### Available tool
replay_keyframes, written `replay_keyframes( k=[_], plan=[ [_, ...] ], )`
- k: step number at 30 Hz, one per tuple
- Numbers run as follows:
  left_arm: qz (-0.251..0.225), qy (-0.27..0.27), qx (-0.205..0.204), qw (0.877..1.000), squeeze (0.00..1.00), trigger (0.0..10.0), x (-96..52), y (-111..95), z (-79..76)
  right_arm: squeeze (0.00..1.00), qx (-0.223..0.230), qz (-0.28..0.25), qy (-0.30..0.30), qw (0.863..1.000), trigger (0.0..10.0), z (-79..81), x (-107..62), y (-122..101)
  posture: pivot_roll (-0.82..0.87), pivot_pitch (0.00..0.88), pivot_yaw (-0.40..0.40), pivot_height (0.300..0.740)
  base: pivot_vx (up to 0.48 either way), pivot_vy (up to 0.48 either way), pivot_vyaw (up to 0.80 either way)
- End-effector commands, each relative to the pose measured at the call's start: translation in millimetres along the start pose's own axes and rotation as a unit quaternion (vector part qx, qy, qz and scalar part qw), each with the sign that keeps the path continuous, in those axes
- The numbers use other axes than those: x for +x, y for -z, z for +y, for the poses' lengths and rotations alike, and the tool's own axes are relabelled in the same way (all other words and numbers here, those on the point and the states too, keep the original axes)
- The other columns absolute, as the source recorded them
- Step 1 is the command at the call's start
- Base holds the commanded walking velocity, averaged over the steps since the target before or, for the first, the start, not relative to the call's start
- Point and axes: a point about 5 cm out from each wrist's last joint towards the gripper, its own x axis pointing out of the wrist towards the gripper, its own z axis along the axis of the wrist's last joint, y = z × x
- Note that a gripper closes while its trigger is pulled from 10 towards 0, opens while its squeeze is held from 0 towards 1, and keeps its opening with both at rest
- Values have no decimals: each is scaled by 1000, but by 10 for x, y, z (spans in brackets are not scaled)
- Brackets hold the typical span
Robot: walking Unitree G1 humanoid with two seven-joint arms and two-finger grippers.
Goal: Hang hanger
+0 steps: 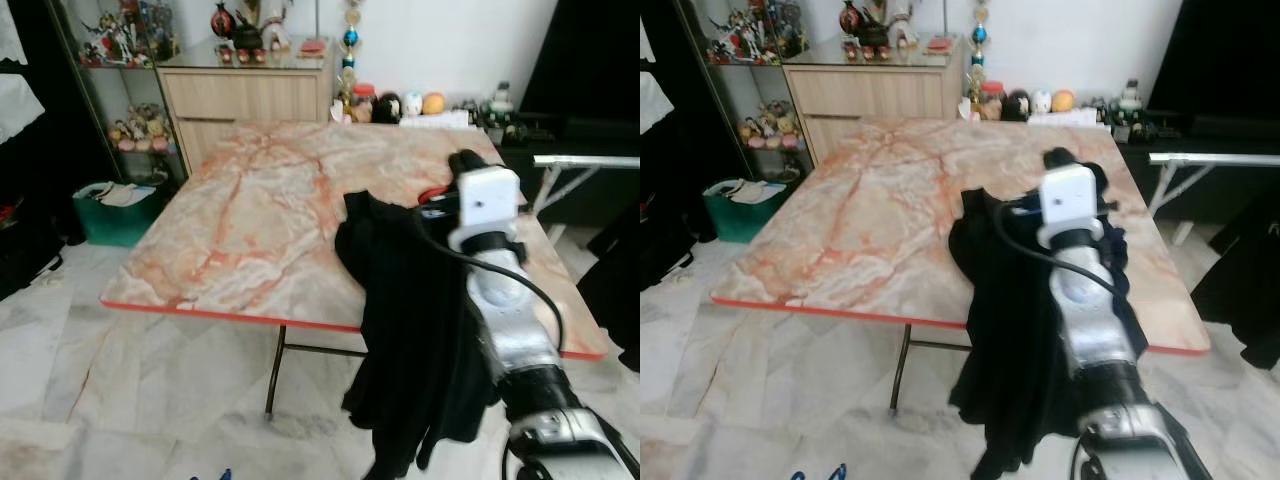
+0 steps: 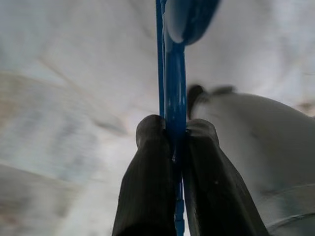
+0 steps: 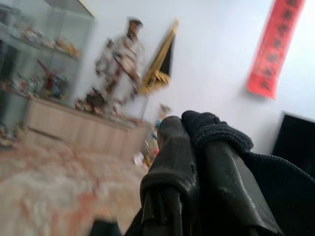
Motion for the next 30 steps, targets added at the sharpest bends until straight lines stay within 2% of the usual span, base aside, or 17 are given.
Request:
replay_keyframes(
  k=[1,6,10,11,13,14,15,17,20,22,25,26,28,30],
  plan=[
    [9,2,8,1000,0,10000,-1,43,-27,0,-1,-28,17,999,10000,-148,109,-139,-9,0,61,740,307,0,0],
    [11,-2,7,1000,0,10000,-9,57,19,0,-19,-48,15,999,10000,-224,330,-336,-9,0,60,740,310,0,0],
    [9,-4,7,1000,0,10000,-9,35,43,0,-8,-60,14,998,10000,-250,443,-469,-1,0,58,740,314,0,0],
    [10,-5,8,1000,0,10000,-12,37,57,0,-29,-75,5,997,10000,-256,518,-588,2,0,59,740,311,0,0],
    [9,-6,8,1000,0,10000,-14,38,70,0,-40,-90,3,995,10000,-299,599,-720,2,0,59,740,315,0,0],
    [9,-6,9,1000,0,10000,-15,36,76,0,-43,-99,4,994,10000,-332,639,-796,1,0,59,740,315,0,0],
    [9,-7,9,1000,0,10000,-16,35,85,0,-64,-109,9,992,10000,-402,709,-930,1,0,58,740,311,0,0],
    [9,-8,9,1000,0,10000,-17,33,89,0,-76,-111,14,991,10000,-456,751,-1005,2,0,58,740,311,0,0],
    [8,-9,7,1000,0,10000,-18,26,101,0,-41,-112,33,992,10000,-598,830,-1181,5,0,52,740,311,0,0],
    [7,-9,6,1000,0,10000,-19,26,108,0,-41,-117,39,991,10000,-646,854,-1264,4,0,52,740,311,0,0],
    [8,-10,5,1000,0,10000,-21,33,115,0,-63,-111,56,990,10000,-719,879,-1328,6,0,51,740,312,0,0],
    [9,-10,5,1000,0,10000,-23,41,122,0,-37,-94,58,993,10000,-731,887,-1289,8,0,56,740,315,0,0],
    [10,-10,5,1000,0,10000,-24,43,125,0,-28,-80,56,995,10000,-712,887,-1236,8,0,56,740,315,0,0],
    [10,-11,6,1000,0,10000,-24,44,127,0,-46,-60,46,996,10000,-656,876,-1136,7,0,57,740,313,0,0]
  ],
)
